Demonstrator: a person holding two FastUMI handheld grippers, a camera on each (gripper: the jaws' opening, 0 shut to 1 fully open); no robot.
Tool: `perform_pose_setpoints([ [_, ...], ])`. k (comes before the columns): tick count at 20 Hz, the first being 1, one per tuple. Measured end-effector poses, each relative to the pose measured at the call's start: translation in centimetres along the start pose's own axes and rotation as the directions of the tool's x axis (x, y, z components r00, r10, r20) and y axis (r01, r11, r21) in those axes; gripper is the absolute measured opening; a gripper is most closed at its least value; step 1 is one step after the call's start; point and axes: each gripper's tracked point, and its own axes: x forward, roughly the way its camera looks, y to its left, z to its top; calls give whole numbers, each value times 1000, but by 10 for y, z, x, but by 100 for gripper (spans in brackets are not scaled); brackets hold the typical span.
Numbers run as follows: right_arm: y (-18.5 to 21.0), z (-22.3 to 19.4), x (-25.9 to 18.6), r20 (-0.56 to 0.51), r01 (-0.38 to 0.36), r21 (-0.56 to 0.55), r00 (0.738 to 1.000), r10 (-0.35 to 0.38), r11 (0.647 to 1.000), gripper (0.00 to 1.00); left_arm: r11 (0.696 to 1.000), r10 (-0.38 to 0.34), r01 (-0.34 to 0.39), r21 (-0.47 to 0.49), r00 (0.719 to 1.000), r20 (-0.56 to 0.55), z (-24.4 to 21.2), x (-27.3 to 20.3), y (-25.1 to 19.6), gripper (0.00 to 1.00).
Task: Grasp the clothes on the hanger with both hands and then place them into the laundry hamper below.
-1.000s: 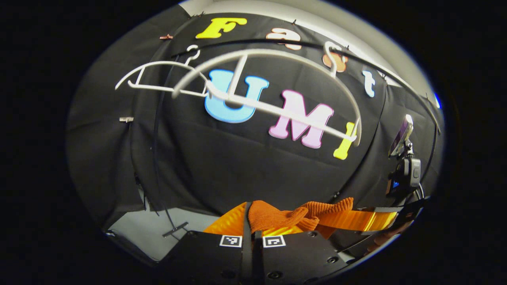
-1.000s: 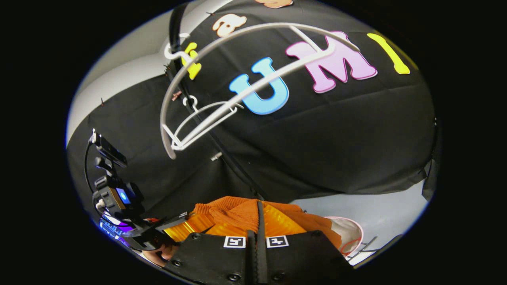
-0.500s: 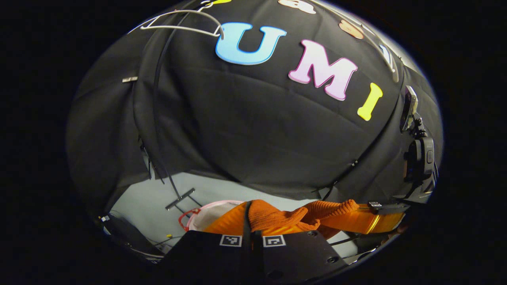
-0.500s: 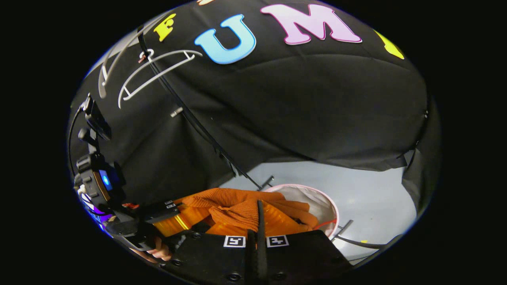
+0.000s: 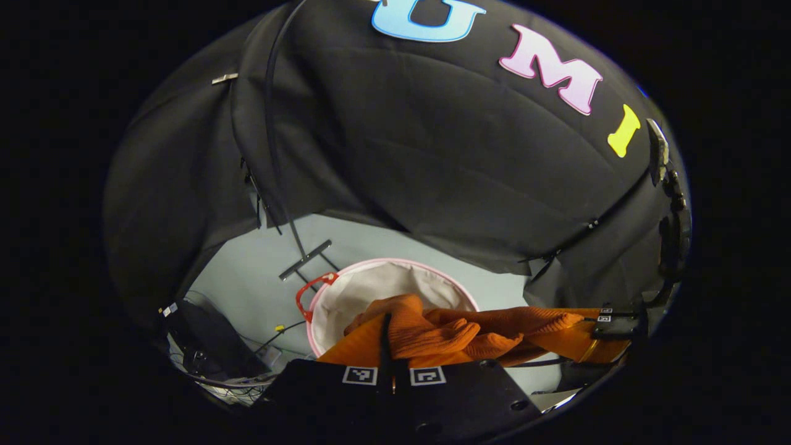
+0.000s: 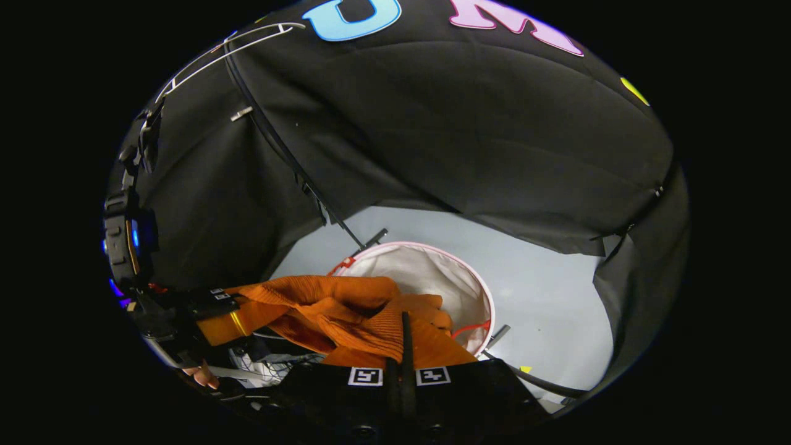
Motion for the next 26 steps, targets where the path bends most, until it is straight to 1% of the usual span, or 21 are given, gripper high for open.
perform_pose_setpoints([
  [2,0,-5,5,-29,13,-9,999,-14,1000,6,1000,13,-13,19,999,-37,-11,4,2,5],
  [3,4,-6,4,-33,-4,0,999,4,1000,6,999,19,-18,34,999,-50,-15,7,4,6],
  [4,2,-5,4,-28,10,5,1000,-9,1000,11,998,40,-37,51,997,-62,-22,12,4,8],
  [5,1,-3,2,-20,16,13,1000,-16,1000,24,997,52,-48,61,996,-69,-24,5,6,24],
  [6,-3,-3,7,-13,41,15,999,-41,999,43,995,66,-62,72,996,-65,-24,5,6,39],
  [8,-27,-13,11,-20,111,3,994,-111,994,81,992,86,-81,95,995,-48,-19,5,8,70],
  [9,-37,-19,11,-33,155,-4,987,-155,988,100,991,81,-77,107,996,-39,-20,7,7,86],
  [10,-47,-23,10,-53,200,-6,978,-200,980,99,992,62,-58,116,997,-34,-17,1,1,96],
  [11,-42,-25,5,-70,206,10,976,-205,978,99,991,51,-46,125,998,-32,-17,1,-1,96],
  [13,-27,-25,-2,-85,187,65,980,-182,980,100,992,39,-35,121,999,-28,-17,-8,-4,96],
  [16,-24,-25,-11,-49,195,76,980,-192,978,99,995,2,-2,98,1000,-3,-11,-26,-10,96],
  [19,-22,-16,-23,31,214,75,976,-217,974,100,992,-36,28,127,998,60,-3,-55,-13,96],
  [21,-16,-7,-45,104,234,100,964,-244,967,99,988,-55,37,149,991,123,7,-80,-13,96],
  [23,-8,7,-72,179,247,132,947,-268,960,99,986,-85,55,160,978,189,19,-110,-15,96],
  [25,1,21,-105,256,263,147,921,-294,954,99,982,-105,60,179,962,251,31,-142,-13,93],
  [26,5,30,-118,294,273,149,905,-306,950,99,979,-115,61,192,952,283,38,-159,-11,96],
])
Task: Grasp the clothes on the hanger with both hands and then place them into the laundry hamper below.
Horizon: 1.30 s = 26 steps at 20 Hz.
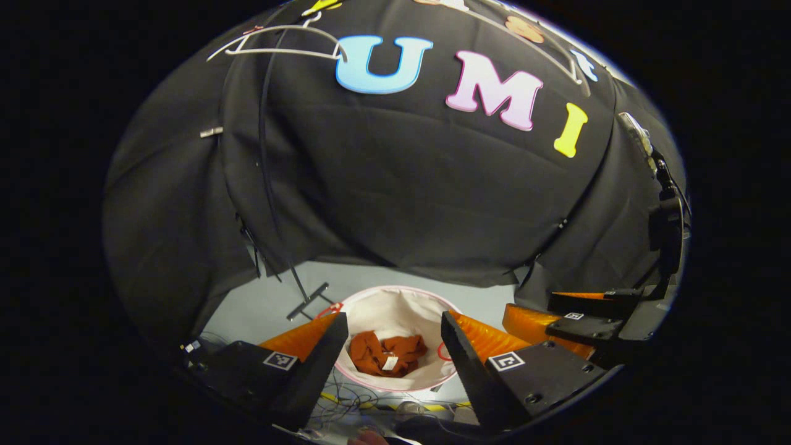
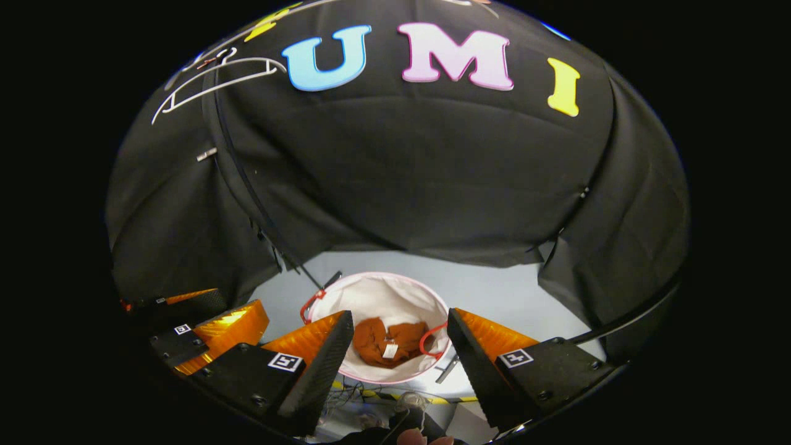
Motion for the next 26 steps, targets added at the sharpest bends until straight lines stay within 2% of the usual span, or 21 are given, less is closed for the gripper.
perform_pose_setpoints([
  [4,6,41,-64,155,44,-2,987,-43,999,99,999,-25,21,38,991,129,40,-52,4,96],
  [7,-1,64,-123,268,68,29,961,-73,997,99,998,-56,48,42,972,228,71,-99,-2,96],
  [11,-10,101,-204,435,110,58,892,-124,992,99,993,-109,82,91,929,353,102,-166,-21,95],
  [15,-19,139,-263,542,122,94,826,-153,988,99,983,-177,134,128,880,441,127,-223,-39,95],
  [16,-22,149,-280,574,135,93,802,-164,987,99,981,-189,148,126,869,458,134,-235,-43,92],
  [17,-24,159,-295,602,150,87,780,-172,985,99,981,-194,156,120,861,470,142,-246,-46,95],
  [18,-25,168,-308,626,161,82,760,-177,984,99,980,-196,159,115,852,485,149,-257,-50,92],
  [20,-27,179,-338,676,176,66,716,-174,982,100,978,-207,166,124,830,518,164,-278,-56,95],
  [21,-30,182,-351,693,182,59,701,-172,982,100,978,-209,163,132,819,535,171,-288,-58,92],
  [23,-29,190,-369,717,192,53,676,-171,980,94,975,-217,156,155,798,563,179,-304,-61,92],
  [25,-30,193,-385,729,192,58,662,-173,980,97,971,-239,178,162,784,572,181,-317,-69,95],
  [26,-31,194,-391,735,192,65,655,-177,979,100,966,-259,198,167,778,573,182,-322,-73,92],
])
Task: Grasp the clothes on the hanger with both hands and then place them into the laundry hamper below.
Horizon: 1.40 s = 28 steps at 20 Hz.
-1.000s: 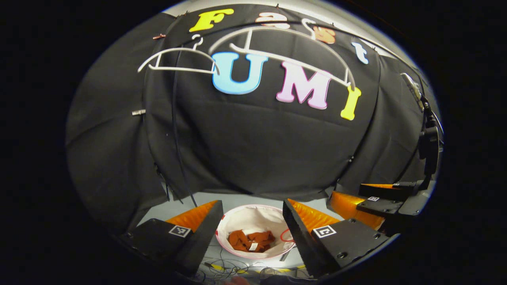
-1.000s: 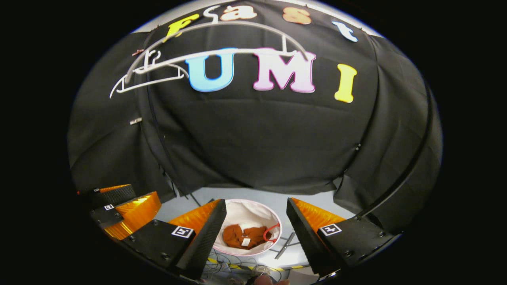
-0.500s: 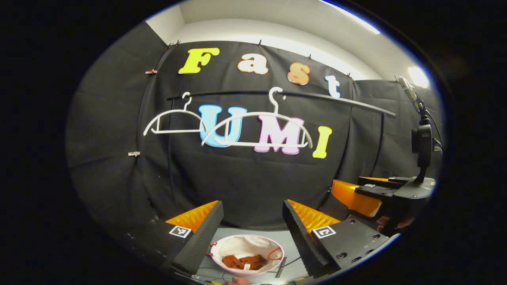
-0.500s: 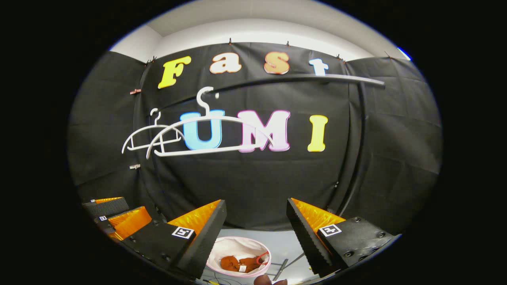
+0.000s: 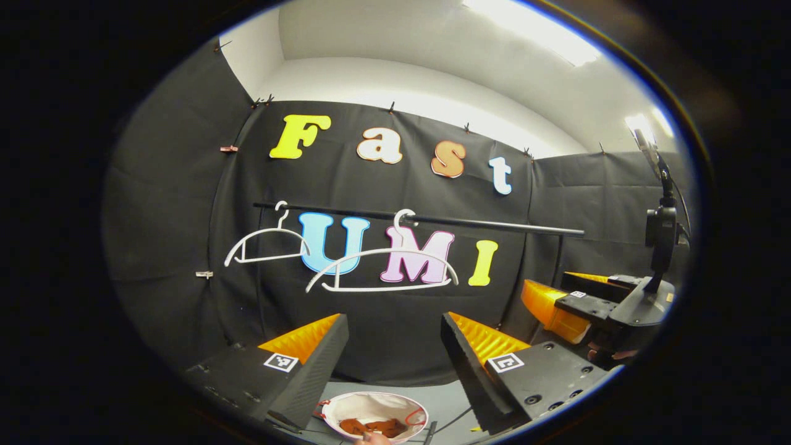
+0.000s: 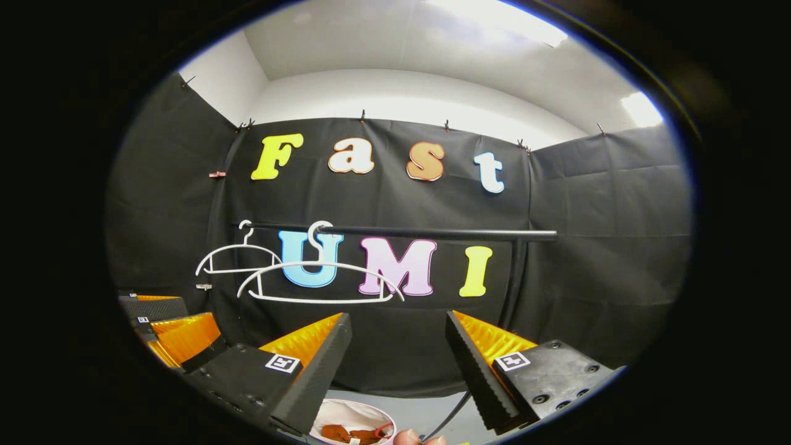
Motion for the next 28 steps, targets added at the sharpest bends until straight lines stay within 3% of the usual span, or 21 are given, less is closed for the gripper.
perform_pose_setpoints([
  [11,-15,-5,-8,-10,42,25,999,-42,999,96,1000,-10,10,-21,1000,25,15,-5,2,95],
  [28,1,0,-10,-4,26,10,1000,-26,1000,99,1000,6,-7,13,1000,17,15,-11,14,95],
])
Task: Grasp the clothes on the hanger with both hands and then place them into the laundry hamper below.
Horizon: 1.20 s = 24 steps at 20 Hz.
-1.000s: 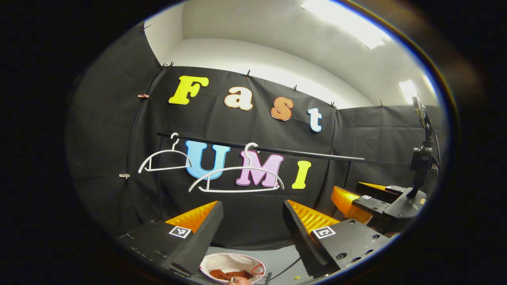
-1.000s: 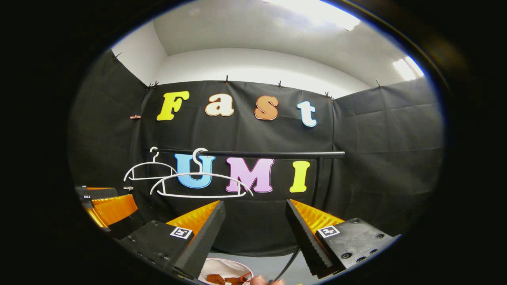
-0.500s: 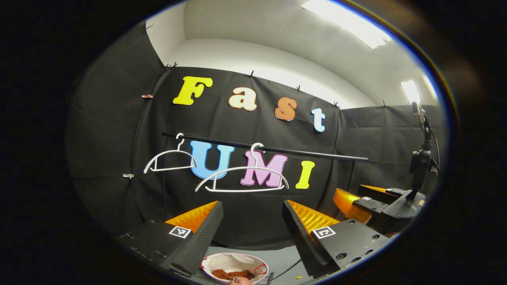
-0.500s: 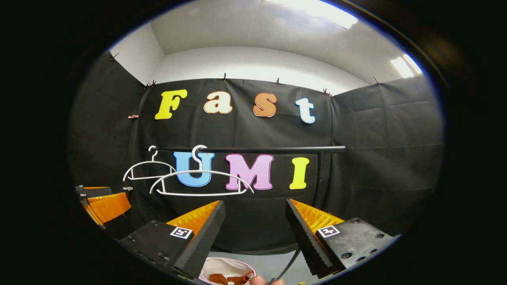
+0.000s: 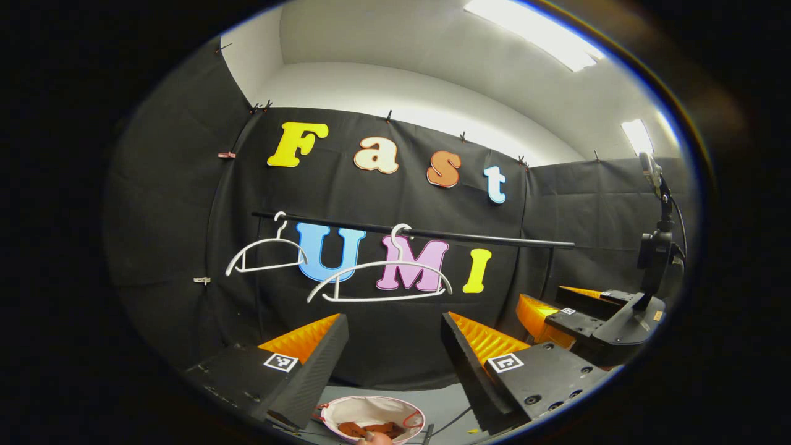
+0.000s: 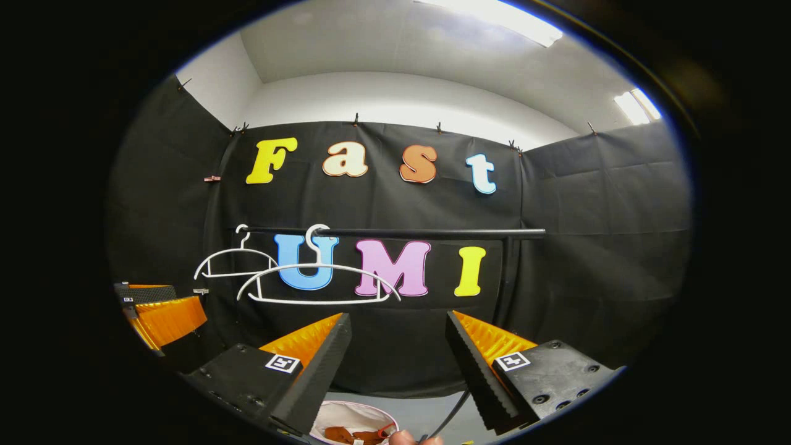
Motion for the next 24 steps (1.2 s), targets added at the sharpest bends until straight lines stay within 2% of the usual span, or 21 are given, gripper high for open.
perform_pose_setpoints([
  [24,22,7,0,18,-27,-30,999,28,999,99,1000,0,0,7,1000,-18,-6,2,10,95],
])
